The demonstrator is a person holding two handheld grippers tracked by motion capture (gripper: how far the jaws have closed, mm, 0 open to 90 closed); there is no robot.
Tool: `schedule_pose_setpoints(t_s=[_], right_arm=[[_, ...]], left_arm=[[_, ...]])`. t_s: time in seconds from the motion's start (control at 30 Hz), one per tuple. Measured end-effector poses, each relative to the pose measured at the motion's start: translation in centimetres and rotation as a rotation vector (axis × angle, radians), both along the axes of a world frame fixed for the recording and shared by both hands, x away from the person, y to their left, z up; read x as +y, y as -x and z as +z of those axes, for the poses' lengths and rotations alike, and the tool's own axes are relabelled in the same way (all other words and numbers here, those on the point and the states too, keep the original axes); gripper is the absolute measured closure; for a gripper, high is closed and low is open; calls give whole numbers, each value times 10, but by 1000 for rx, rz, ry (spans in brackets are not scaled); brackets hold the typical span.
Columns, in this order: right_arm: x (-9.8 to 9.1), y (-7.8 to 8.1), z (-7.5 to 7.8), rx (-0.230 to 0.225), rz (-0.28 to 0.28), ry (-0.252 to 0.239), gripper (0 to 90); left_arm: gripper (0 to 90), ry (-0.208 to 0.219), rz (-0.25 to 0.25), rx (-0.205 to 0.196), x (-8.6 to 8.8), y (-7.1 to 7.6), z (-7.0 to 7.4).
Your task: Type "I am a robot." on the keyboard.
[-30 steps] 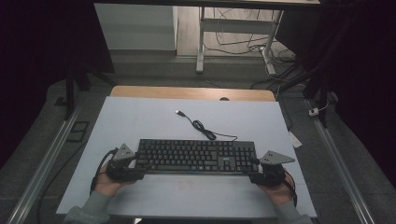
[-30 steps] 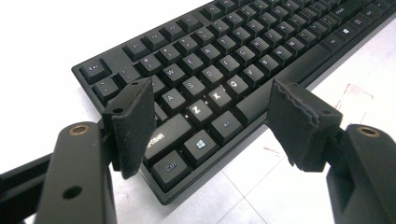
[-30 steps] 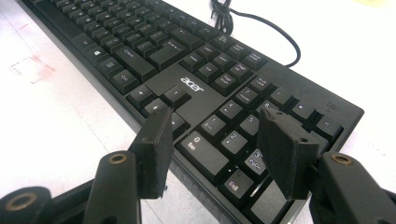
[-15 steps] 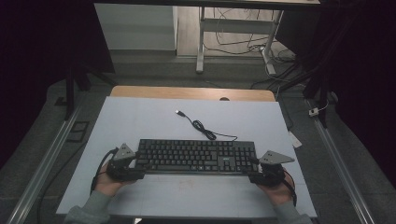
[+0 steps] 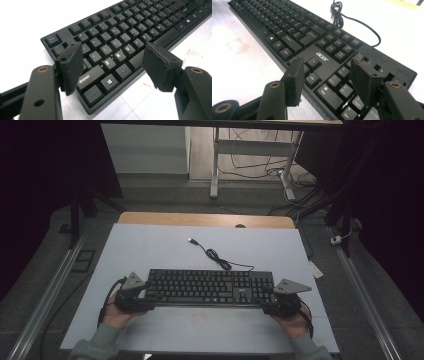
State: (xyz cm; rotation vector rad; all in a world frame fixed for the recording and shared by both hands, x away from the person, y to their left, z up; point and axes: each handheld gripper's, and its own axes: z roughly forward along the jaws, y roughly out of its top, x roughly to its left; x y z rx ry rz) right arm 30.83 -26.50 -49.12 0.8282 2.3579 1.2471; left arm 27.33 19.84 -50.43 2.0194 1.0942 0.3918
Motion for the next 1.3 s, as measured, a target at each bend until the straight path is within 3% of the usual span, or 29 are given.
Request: schedule_pose_setpoints(t_s=[0.4, 0.93, 1.3], right_arm=[[24, -9, 4, 17, 29, -10, 457], [54, -18, 8, 28, 74, -45, 475], [78, -23, 8, 35, 120, -53, 570]], left_arm=[[352, 29, 13, 20, 1, -2, 1], [376, 32, 13, 26, 0, -4, 0], [426, 36, -4, 29, 0, -5, 0]])
